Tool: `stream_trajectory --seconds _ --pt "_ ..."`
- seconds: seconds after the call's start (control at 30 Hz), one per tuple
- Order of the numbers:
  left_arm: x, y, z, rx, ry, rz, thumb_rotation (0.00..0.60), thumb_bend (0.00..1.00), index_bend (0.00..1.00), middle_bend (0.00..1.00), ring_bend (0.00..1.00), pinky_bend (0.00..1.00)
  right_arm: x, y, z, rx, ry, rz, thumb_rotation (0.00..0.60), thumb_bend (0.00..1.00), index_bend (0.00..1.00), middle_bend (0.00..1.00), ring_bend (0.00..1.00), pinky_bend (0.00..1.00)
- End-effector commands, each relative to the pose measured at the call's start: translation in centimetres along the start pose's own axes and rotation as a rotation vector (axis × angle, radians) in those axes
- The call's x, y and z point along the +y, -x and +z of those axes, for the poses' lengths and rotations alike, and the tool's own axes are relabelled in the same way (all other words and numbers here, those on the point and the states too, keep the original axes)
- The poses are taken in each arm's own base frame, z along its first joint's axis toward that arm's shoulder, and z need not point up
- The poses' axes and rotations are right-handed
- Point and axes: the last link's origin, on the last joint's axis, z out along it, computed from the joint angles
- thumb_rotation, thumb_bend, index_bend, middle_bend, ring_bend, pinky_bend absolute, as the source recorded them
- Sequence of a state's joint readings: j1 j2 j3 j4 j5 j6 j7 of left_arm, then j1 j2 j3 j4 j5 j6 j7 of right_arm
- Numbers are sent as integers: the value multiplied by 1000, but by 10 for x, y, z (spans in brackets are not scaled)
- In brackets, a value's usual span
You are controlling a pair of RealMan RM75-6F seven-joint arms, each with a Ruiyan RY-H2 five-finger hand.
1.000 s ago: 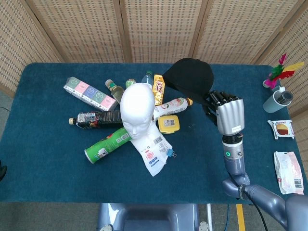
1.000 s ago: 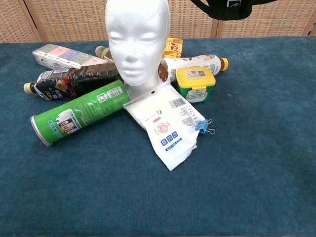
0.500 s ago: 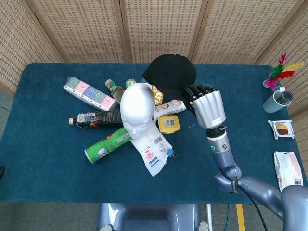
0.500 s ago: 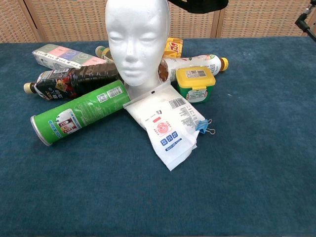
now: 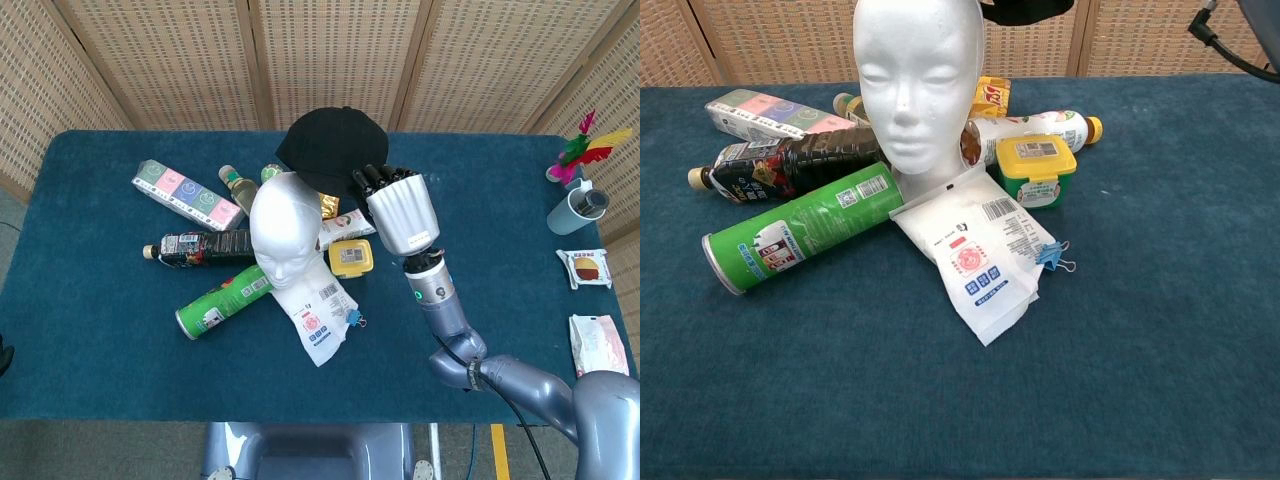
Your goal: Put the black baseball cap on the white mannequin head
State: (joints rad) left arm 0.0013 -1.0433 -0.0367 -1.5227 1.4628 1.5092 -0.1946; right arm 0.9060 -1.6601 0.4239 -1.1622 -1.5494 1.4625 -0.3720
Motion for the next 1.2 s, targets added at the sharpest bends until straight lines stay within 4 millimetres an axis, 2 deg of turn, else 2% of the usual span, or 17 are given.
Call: stream_trajectory --seconds 0.03,0.2,0.3,0.63,1.2 --pt "0 0 0 0 1 -1 600 336 664 523 386 314 -6 1 4 -2 -10 0 600 433 708 650 738 904" --pt "-3 1 -2 -4 -8 0 600 335 663 523 386 314 -19 4 6 -7 -37 9 600 426 708 649 739 904" --pt "-4 2 -3 -9 -12 -1 600 336 664 522 386 314 -35 9 6 -13 -74 15 600 423 708 649 739 903" --pt "-9 3 -6 -10 -26 -4 600 335 664 522 386 314 -54 10 4 -6 -135 20 600 420 708 647 737 897" --pt "-8 6 -3 -18 -14 -11 600 336 664 523 386 314 -73 0 -29 -64 -165 11 600 395 702 639 728 884"
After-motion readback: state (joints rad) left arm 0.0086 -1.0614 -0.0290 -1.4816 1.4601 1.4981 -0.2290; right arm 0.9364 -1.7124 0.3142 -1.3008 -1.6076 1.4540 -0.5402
